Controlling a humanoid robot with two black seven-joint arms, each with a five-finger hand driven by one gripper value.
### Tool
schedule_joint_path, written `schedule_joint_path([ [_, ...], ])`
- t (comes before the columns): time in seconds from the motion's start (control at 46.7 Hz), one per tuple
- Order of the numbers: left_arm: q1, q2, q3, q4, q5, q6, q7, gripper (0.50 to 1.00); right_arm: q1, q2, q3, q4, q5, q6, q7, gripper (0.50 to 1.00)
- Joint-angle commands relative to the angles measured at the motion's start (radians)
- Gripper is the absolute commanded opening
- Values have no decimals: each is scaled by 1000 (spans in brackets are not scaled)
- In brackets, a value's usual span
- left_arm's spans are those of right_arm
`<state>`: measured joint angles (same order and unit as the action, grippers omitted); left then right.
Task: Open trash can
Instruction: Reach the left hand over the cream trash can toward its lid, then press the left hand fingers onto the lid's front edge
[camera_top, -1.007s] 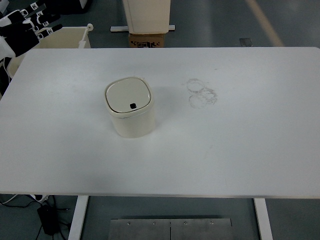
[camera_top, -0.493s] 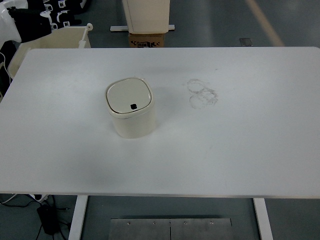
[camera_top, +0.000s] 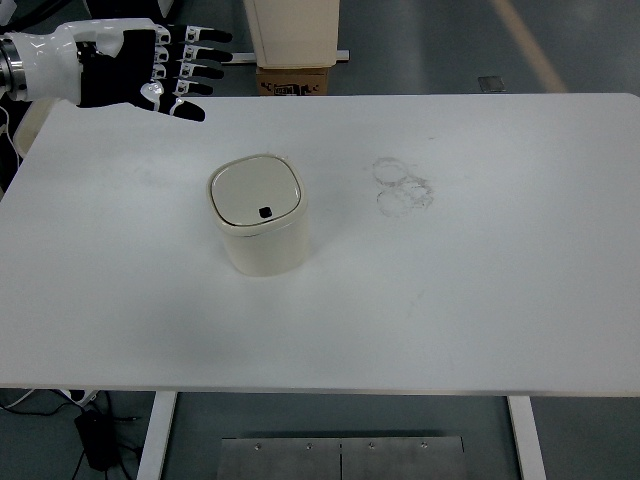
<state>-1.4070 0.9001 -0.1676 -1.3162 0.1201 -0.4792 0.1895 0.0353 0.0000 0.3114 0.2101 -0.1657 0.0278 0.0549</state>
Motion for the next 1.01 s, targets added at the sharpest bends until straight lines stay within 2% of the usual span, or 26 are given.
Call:
schedule_joint_path([
  [0.0, -4, -9, -1, -17, 52, -7, 10, 1000, 0, 0, 0, 0, 0, 0, 0, 993],
  [0.364, -20, -69, 39, -92, 176, -21, 45, 1000, 0, 0, 0, 0, 0, 0, 0, 993],
  [0.729, -15, -151, 89, -93, 240, -16, 47, 1000, 0, 0, 0, 0, 0, 0, 0, 993],
  [0.986, -15, -156, 123, -93, 299, -16, 48, 1000, 0, 0, 0, 0, 0, 0, 0, 993],
])
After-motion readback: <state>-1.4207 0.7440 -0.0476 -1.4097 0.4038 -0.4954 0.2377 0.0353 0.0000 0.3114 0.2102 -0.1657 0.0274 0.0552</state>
